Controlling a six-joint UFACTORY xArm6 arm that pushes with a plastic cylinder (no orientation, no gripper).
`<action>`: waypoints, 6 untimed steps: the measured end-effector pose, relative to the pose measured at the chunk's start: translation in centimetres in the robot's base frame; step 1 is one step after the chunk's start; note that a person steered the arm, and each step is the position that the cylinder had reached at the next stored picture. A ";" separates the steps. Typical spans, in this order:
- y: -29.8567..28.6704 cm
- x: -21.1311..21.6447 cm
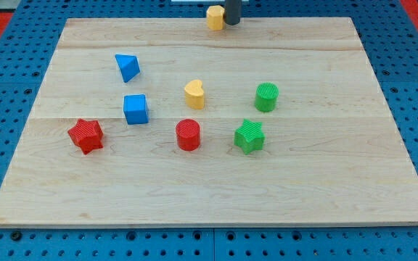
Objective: Move the yellow heart slightly down
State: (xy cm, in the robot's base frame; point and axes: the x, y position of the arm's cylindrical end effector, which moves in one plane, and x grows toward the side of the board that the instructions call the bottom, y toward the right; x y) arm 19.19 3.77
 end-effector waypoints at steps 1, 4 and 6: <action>0.8 1.4; -8.5 10.7; -9.4 20.5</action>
